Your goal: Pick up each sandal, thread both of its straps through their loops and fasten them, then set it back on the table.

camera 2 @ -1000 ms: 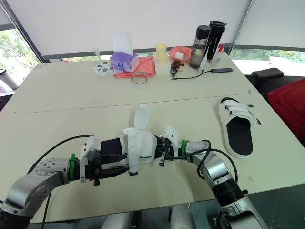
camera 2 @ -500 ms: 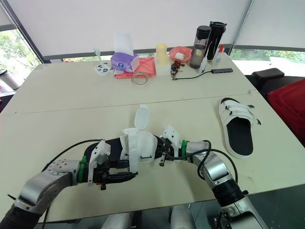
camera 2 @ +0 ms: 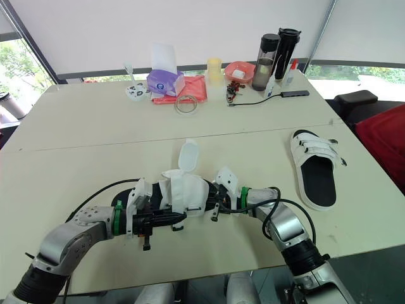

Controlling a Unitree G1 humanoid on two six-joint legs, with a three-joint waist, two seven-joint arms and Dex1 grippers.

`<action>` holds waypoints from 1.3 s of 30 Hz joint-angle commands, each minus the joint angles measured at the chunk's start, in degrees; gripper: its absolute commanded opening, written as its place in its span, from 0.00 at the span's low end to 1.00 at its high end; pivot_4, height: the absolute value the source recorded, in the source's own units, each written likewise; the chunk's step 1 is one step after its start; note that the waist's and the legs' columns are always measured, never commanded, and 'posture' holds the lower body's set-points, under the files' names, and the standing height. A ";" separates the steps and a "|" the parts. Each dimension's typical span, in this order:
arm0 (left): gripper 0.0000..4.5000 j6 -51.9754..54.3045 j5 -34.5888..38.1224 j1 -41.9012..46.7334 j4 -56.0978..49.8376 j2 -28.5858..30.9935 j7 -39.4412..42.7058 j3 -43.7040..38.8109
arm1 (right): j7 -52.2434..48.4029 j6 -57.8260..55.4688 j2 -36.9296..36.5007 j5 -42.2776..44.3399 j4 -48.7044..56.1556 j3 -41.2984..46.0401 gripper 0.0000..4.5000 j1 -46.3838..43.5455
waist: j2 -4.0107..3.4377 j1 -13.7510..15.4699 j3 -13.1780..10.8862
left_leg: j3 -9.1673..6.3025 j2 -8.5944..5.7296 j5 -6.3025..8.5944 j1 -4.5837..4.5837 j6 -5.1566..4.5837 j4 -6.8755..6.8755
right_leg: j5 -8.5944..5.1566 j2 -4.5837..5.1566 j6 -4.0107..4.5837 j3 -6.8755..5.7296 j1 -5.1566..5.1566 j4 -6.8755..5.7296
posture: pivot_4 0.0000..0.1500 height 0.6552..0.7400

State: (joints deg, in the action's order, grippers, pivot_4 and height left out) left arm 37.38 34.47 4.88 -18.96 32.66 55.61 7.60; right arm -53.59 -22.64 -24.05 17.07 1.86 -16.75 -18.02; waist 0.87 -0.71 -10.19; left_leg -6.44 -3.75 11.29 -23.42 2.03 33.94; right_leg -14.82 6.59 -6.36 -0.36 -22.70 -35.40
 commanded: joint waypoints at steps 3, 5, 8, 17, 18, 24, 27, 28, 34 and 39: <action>0.01 5.34 6.54 -0.17 -4.61 2.24 0.42 -3.66 | 1.75 -2.41 -0.76 -3.16 -3.79 -1.72 0.00 1.78 | 0.00 -0.01 0.00 | -0.01 0.00 0.01 0.00 0.01 0.00 | 0.00 -0.01 0.00 0.00 0.01 -0.01 | 1.00 1.00; 0.01 10.12 12.36 0.37 -5.91 4.04 1.02 -6.73 | 1.77 -2.32 -0.76 -3.21 -4.14 -1.78 0.00 1.60 | 0.00 -0.04 0.00 | -0.01 0.01 0.03 0.00 0.05 0.01 | 0.00 -0.01 0.00 0.00 0.01 -0.01 | 1.00 1.00; 0.01 17.18 23.10 2.99 -6.40 6.80 1.08 -12.56 | 1.77 -2.27 -0.78 -3.22 -4.39 -1.83 0.00 1.53 | 0.01 -0.03 0.00 | -0.03 0.03 0.04 0.00 0.07 0.01 | -0.01 -0.03 -0.01 0.00 0.00 -0.02 | 1.00 1.00; 0.01 21.92 29.83 14.73 3.70 1.60 -6.80 -15.45 | 2.14 -1.84 0.21 -3.61 -5.59 -2.41 0.00 0.92 | 0.06 -0.30 0.08 | -0.03 0.05 -0.03 0.12 -0.05 0.04 | 0.01 -0.19 -0.01 -0.01 0.12 -0.07 | 1.00 1.00; 0.01 22.08 29.34 15.04 4.31 1.70 -6.30 -14.81 | 2.16 -1.79 0.21 -3.62 -5.61 -2.44 0.00 0.92 | 0.06 -0.29 0.08 | -0.02 0.05 -0.03 0.12 -0.05 0.03 | 0.01 -0.21 -0.01 -0.01 0.11 -0.10 | 1.00 1.00; 0.01 17.94 21.00 16.74 11.48 2.24 0.11 -9.03 | 2.44 -1.75 -0.10 -3.70 -5.23 -2.43 0.00 1.29 | 0.05 -0.13 0.10 | 0.03 0.16 -0.03 0.11 -0.04 0.04 | 0.04 -0.38 0.06 0.00 0.07 -0.10 | 1.00 1.00; 0.01 17.71 20.03 17.14 12.44 2.46 1.77 -8.86 | 2.57 -1.72 -0.35 -3.66 -4.88 -2.24 0.00 1.73 | 0.05 -0.11 0.10 | 0.01 0.20 -0.02 0.10 -0.04 0.04 | 0.04 -0.40 0.07 0.00 0.06 -0.07 | 1.00 1.00; 0.01 17.31 19.20 17.04 12.70 2.72 2.53 -8.51 | 2.61 -1.73 -0.36 -3.67 -4.80 -2.25 0.00 1.88 | 0.04 -0.14 0.10 | 0.01 0.21 -0.02 0.10 -0.03 0.04 | 0.04 -0.39 0.07 0.01 0.06 -0.07 | 1.00 1.00; 0.01 16.39 16.68 16.52 12.95 3.02 5.05 -7.84 | 2.95 -1.88 -0.29 -3.61 -4.21 -2.26 0.00 2.44 | 0.04 -0.08 0.10 | 0.01 0.22 0.02 0.09 0.04 0.03 | 0.04 -0.31 0.08 0.02 0.05 -0.05 | 1.00 1.00; 0.01 14.90 13.99 16.48 12.89 4.43 9.36 -5.48 | 3.23 -1.99 -0.11 -3.54 -4.38 -2.27 0.00 2.19 | 0.04 -0.11 0.10 | 0.02 0.22 0.03 0.08 0.05 0.03 | 0.05 -0.27 0.08 0.01 0.05 -0.06 | 1.00 1.00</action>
State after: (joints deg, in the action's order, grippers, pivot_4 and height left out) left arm 52.89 49.06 21.15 -5.25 36.16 63.19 1.51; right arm -52.45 -22.16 -23.53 16.98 1.36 -17.61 -17.78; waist 0.91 -0.82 -10.08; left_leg -6.42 -3.53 11.33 -23.34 2.09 33.97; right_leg -14.77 6.33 -6.28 -0.35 -22.66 -35.45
